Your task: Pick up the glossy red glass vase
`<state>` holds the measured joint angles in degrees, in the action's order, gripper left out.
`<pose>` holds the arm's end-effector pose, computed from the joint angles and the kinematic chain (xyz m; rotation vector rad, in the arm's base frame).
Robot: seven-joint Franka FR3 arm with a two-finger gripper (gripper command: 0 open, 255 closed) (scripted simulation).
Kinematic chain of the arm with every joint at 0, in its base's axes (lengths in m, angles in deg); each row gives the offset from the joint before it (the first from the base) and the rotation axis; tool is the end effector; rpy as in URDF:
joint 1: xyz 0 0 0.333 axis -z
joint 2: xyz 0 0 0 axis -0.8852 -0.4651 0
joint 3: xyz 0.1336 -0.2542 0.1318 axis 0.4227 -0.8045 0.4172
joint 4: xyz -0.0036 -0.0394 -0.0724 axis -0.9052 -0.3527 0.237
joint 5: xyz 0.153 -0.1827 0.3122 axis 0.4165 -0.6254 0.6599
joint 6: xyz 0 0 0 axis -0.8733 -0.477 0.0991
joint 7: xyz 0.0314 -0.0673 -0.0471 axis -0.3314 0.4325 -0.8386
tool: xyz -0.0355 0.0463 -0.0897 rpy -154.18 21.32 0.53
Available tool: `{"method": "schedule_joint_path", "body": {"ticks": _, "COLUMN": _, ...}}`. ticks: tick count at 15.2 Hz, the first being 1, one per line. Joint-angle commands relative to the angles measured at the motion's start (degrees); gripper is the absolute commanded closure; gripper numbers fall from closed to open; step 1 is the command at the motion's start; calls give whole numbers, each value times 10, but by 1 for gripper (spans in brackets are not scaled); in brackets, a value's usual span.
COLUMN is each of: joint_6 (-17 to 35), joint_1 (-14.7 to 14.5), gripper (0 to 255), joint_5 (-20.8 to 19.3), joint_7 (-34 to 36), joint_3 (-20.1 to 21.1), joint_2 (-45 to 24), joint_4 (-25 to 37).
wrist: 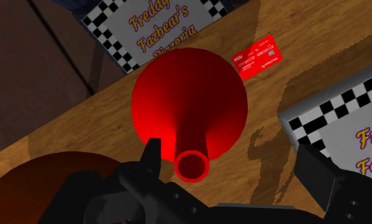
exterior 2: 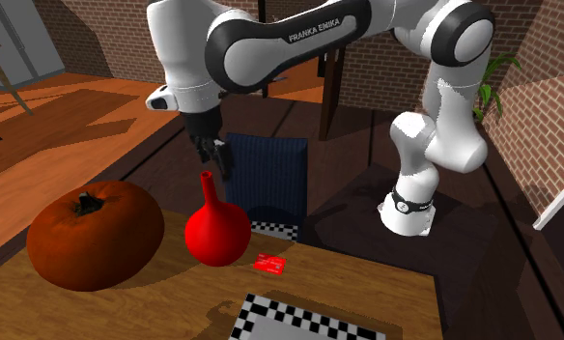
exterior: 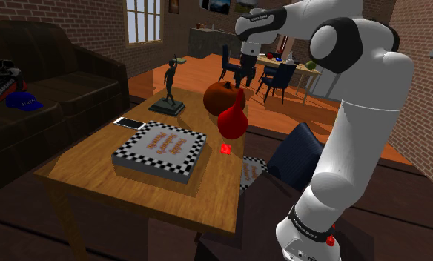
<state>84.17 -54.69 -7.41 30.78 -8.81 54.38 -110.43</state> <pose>0.5330 -0.2995 0.5106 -3.1289 0.1120 0.0867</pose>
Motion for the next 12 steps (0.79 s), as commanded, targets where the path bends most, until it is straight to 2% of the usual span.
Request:
{"method": "schedule_joint_path", "body": {"ticks": 1, "joint_6": -7, "joint_1": 17, "gripper": 0, "joint_5": 14, "joint_7": -25, "joint_3": -5, "joint_2": -49, "joint_4": 46}}
{"method": "schedule_joint_path", "body": {"ticks": 8, "joint_6": 44, "joint_1": 17, "gripper": 0, "joint_5": 16, "joint_7": -26, "joint_3": -3, "joint_2": -54, "joint_4": -2}}
{"method": "schedule_joint_path", "body": {"ticks": 11, "joint_6": 49, "joint_1": 17, "gripper": 0, "joint_5": 17, "joint_7": -26, "joint_3": -3, "joint_2": -55, "joint_4": -5}}
{"method": "schedule_joint_path", "body": {"ticks": 12, "joint_6": 48, "joint_1": 16, "gripper": 255, "joint_5": 17, "joint_7": -26, "joint_3": -3, "joint_2": -55, "joint_4": -5}}
